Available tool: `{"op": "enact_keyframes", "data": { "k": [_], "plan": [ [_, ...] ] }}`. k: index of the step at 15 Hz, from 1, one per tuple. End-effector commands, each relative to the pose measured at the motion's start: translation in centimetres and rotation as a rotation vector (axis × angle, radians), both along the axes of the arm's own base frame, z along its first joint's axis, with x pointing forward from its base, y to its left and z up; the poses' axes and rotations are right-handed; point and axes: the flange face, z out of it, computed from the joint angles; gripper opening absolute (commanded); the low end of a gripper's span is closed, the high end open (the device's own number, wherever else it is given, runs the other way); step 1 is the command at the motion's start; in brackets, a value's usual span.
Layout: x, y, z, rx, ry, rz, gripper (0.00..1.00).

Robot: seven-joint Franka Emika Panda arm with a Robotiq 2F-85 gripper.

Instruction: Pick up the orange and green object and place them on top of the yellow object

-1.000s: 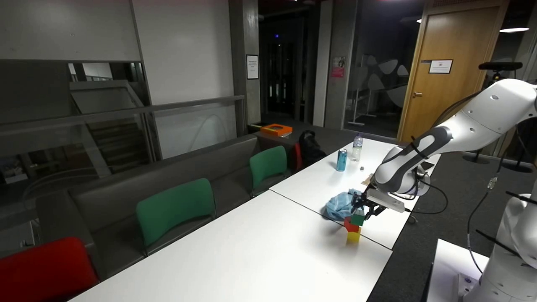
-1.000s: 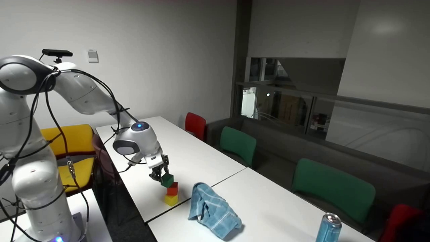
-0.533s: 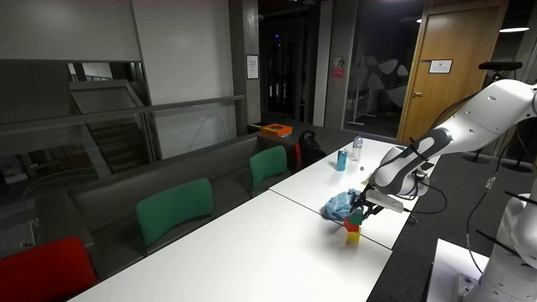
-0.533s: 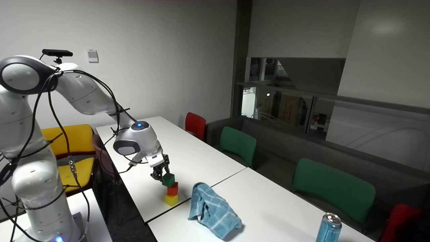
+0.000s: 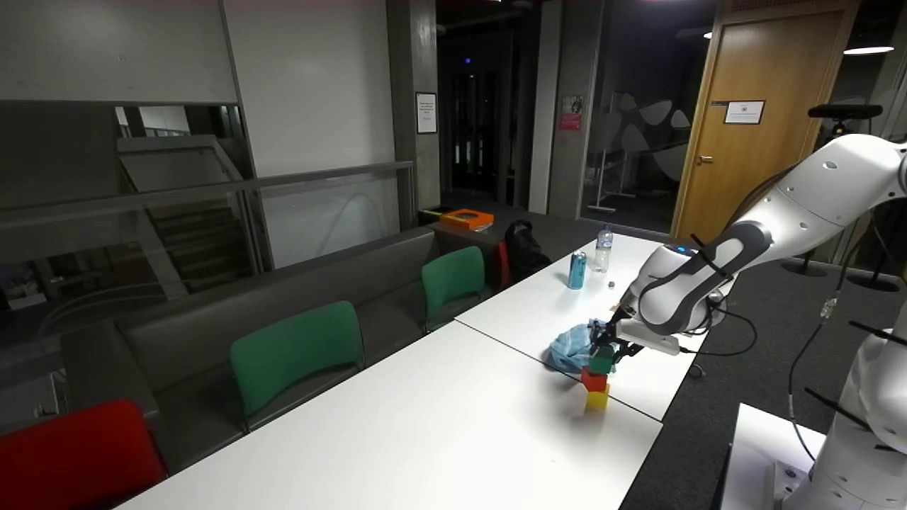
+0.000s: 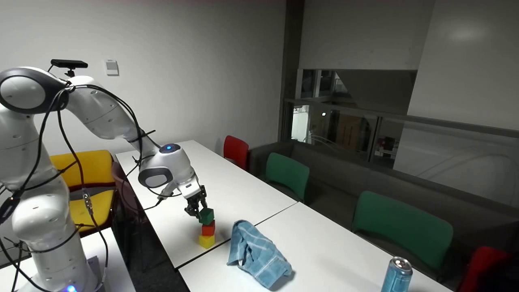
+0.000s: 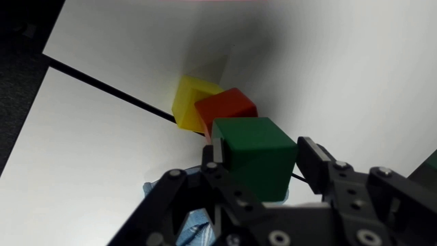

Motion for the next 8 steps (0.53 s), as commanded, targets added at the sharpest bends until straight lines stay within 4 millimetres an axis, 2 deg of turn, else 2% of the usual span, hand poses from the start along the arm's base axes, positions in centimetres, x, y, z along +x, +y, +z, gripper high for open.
{"op": "enact_keyframes", "data": {
  "k": [1,5,8],
  "plan": [
    [-0.2,-0.9,0.7,-0.015,-0.004,-0.019,0.33],
    [-0.2,-1.0,0.9,-0.016,-0.004,-0.017,0.33],
    [-0.1,-0.1,1.5,-0.006,-0.018,-0.002,0.33]
  ]
}}
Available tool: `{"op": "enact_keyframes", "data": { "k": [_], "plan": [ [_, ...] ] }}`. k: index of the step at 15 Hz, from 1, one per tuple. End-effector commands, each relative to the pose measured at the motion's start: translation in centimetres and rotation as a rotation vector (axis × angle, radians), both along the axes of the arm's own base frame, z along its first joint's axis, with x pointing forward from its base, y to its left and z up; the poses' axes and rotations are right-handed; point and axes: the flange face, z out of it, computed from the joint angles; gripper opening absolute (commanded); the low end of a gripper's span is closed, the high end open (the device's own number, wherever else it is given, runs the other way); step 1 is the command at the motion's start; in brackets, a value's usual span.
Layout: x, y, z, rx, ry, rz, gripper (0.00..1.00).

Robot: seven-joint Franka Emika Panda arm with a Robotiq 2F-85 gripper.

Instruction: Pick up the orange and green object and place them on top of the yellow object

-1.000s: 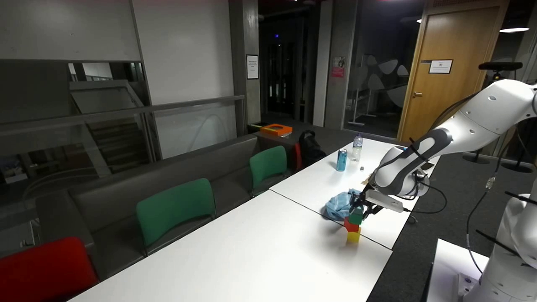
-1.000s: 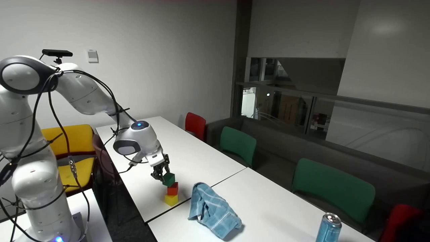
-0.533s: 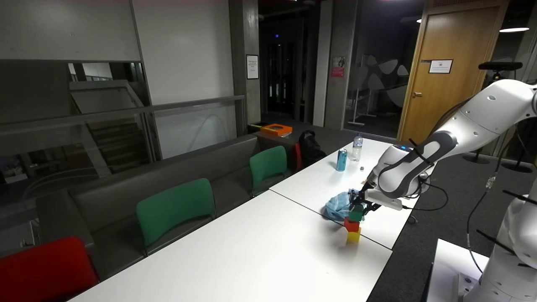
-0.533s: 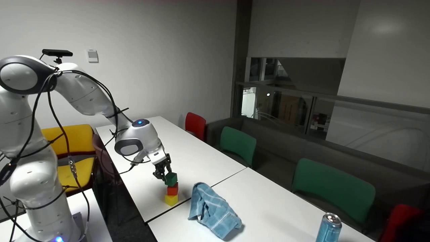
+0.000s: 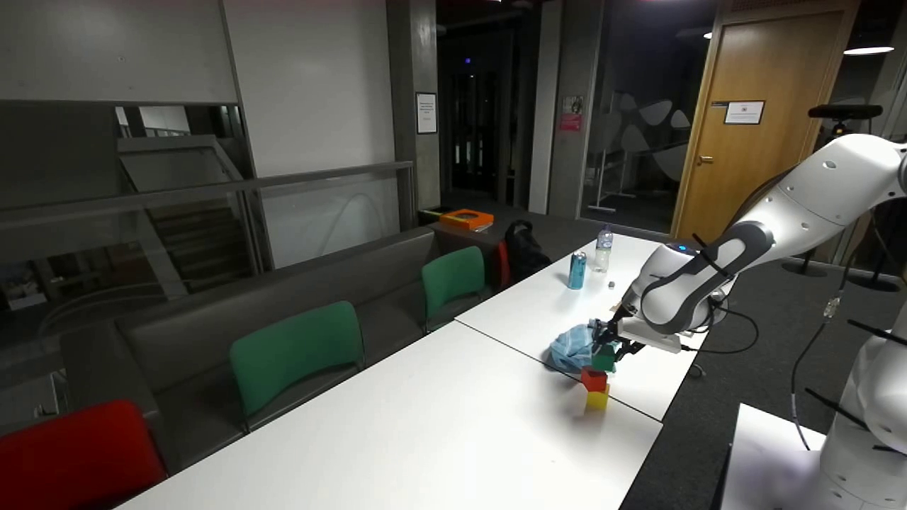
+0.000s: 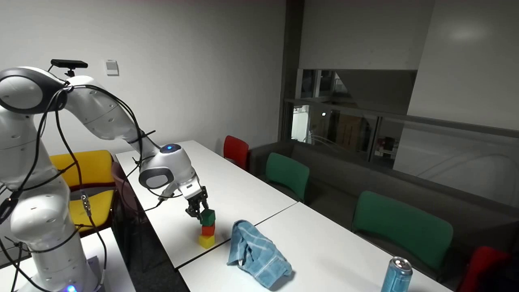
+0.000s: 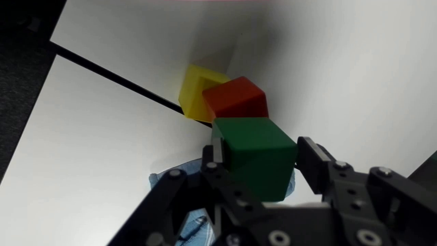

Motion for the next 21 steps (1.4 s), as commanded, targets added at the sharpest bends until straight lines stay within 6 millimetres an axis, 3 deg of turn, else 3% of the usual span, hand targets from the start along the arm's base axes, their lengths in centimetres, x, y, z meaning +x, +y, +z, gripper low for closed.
{"op": "enact_keyframes", "data": {
  "k": [1,6,21],
  "plan": [
    [0.0,1.3,1.4,0.008,-0.021,0.013,0.33],
    [0.2,2.4,1.5,0.003,-0.021,0.042,0.33],
    [0.6,1.6,1.2,0.029,-0.007,0.017,0.33]
  ]
}}
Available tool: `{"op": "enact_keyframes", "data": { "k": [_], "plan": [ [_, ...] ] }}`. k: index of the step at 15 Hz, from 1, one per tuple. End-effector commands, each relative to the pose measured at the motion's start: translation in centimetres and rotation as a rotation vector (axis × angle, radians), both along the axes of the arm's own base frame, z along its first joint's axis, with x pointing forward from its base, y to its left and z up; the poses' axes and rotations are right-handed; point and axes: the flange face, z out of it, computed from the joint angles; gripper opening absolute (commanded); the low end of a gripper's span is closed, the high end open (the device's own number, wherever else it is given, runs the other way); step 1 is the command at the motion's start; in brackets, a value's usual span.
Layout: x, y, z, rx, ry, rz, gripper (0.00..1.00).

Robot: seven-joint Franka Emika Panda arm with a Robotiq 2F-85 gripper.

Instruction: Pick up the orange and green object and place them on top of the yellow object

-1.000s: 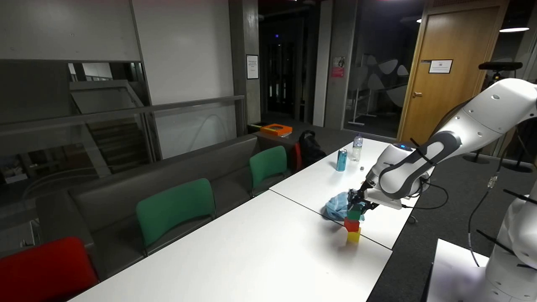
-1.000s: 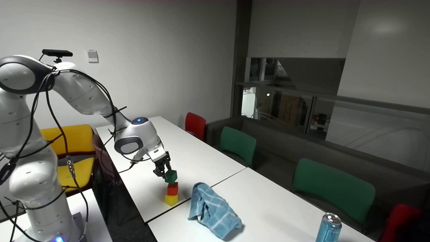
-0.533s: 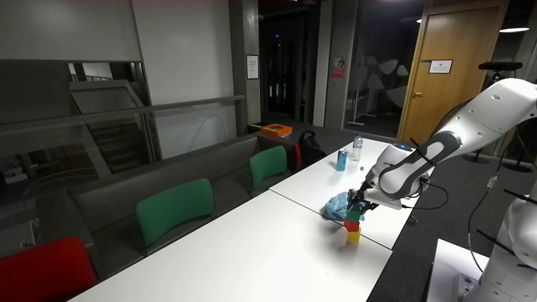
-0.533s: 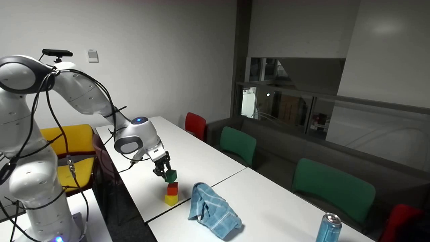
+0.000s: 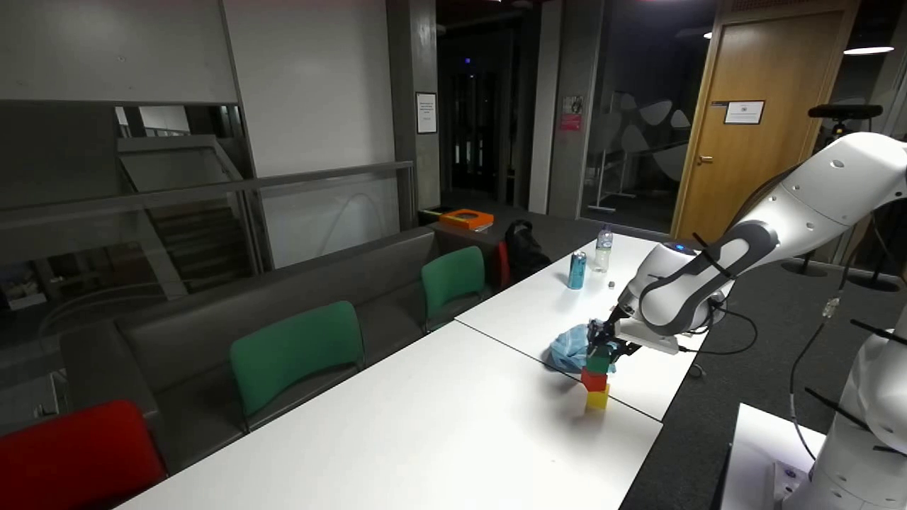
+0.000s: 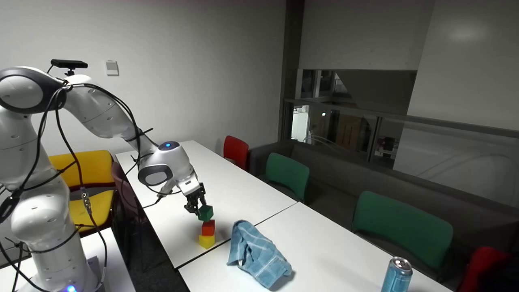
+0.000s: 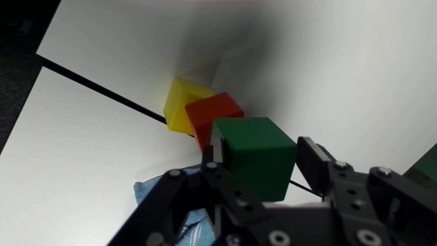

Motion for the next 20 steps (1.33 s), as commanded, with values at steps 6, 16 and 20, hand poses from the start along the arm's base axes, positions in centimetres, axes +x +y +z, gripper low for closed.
{"op": "enact_keyframes", "data": {
  "k": [6,16,20],
  "plan": [
    [0.3,-1.2,0.4,0.037,0.011,-0.043,0.33],
    [1.2,-2.0,0.0,0.105,0.036,-0.084,0.33],
    [1.3,-2.4,-0.5,0.117,0.044,-0.098,0.33]
  ]
}}
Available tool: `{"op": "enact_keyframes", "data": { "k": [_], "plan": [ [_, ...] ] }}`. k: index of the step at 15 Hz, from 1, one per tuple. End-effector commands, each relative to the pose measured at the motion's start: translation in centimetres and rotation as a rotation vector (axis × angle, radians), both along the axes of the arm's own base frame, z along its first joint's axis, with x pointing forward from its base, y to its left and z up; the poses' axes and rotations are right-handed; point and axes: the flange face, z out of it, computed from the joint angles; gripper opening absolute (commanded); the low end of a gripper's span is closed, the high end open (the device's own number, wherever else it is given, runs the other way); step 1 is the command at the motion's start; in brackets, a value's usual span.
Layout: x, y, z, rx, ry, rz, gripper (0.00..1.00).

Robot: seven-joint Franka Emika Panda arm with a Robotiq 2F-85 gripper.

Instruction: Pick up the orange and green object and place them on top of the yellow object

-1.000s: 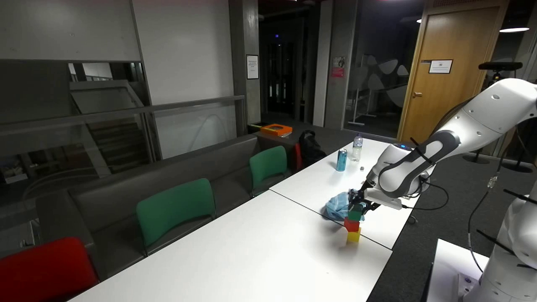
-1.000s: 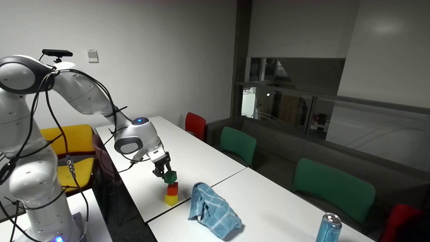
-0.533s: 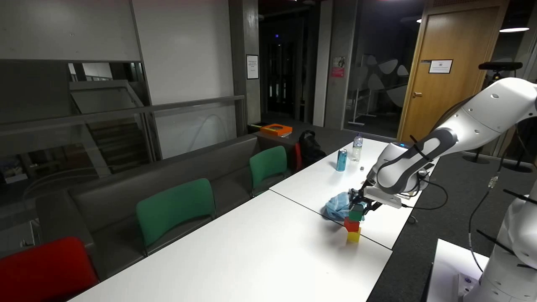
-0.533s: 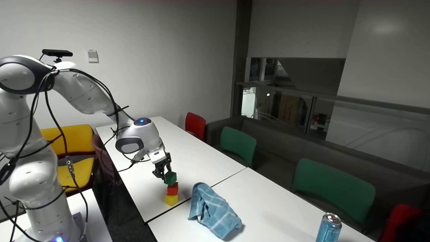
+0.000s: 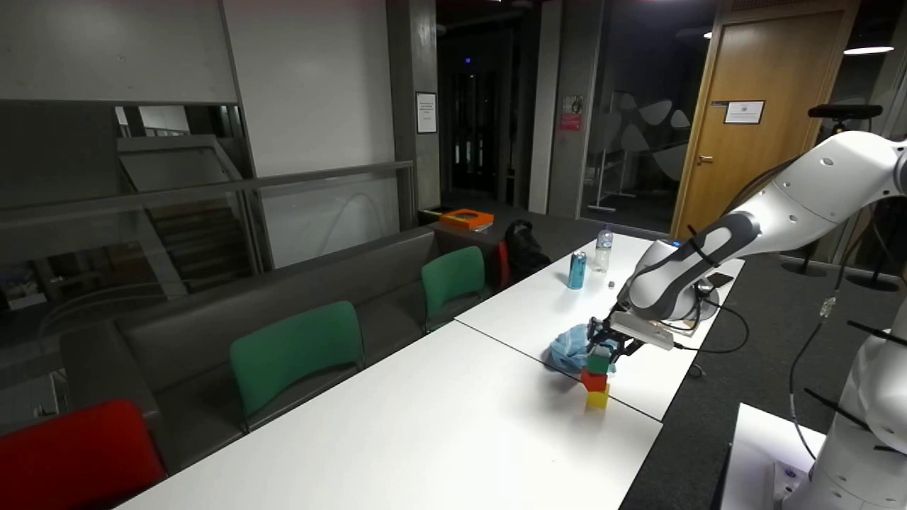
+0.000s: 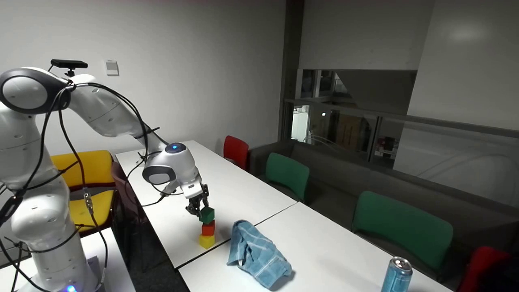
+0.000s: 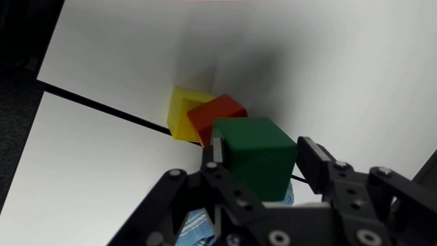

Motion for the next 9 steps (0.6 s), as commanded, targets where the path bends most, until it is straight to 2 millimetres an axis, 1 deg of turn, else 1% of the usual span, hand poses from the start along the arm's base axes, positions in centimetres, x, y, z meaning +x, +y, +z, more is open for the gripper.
{"op": "enact_keyframes", "data": {
  "k": [1,9],
  "plan": [
    [0.6,-0.71,-0.15,0.023,0.008,-0.001,0.33],
    [0.49,-1.13,-0.99,0.032,0.027,-0.017,0.33]
  ]
}}
